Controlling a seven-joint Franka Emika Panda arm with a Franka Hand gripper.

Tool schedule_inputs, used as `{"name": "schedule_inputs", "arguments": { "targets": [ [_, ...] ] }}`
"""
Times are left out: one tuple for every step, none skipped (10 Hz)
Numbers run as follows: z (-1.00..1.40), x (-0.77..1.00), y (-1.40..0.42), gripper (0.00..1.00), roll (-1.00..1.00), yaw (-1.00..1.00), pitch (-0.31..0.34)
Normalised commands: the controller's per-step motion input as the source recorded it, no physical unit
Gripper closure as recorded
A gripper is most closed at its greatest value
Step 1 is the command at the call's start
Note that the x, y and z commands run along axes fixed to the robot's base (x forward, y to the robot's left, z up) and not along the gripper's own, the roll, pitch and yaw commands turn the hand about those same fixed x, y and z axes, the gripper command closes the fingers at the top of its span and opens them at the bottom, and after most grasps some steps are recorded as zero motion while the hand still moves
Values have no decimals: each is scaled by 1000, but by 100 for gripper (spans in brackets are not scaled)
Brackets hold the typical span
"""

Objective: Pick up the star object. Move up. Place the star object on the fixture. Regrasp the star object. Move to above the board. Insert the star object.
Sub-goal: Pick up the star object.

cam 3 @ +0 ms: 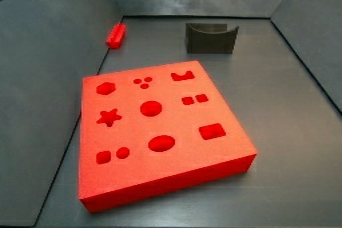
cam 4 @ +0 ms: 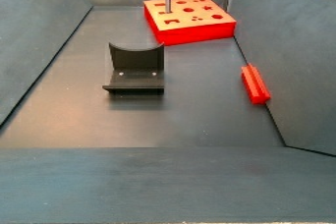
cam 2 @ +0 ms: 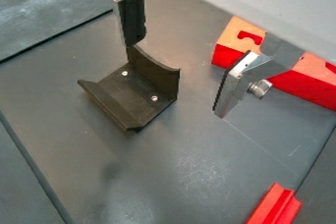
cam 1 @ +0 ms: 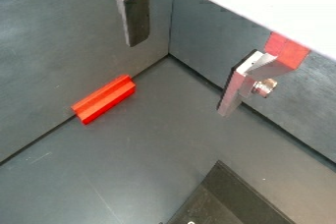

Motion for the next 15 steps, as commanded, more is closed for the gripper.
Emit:
{"name": "schedule_inputs", "arguments": {
  "targets": [
    [0, 0, 0, 0, 6, 0, 0],
    [-266, -900, 0, 0, 196, -209, -76],
    [-649, -969, 0, 0, 183, -174, -121],
    [-731, -931, 0, 0, 184, -129, -134],
    [-763, -894, 0, 0, 166, -46, -147],
    [-829, -814, 0, 0, 123, 0, -176],
    [-926, -609, 26, 0, 114, 31, -159],
    [-974, -511, 57, 0, 106, 94, -154],
    [-983, -443, 86, 0, 83, 169, -164],
    [-1000, -249, 143, 0, 57, 220, -136],
    [-1000, -189, 149, 0, 57, 220, -103],
    [-1000, -246, 146, 0, 59, 214, -113],
    [-1000, -69, 166, 0, 41, 220, -57],
    [-1000, -91, 166, 0, 49, 211, -44],
    [-1000, -146, 154, 0, 51, 214, -46]
  ]
}}
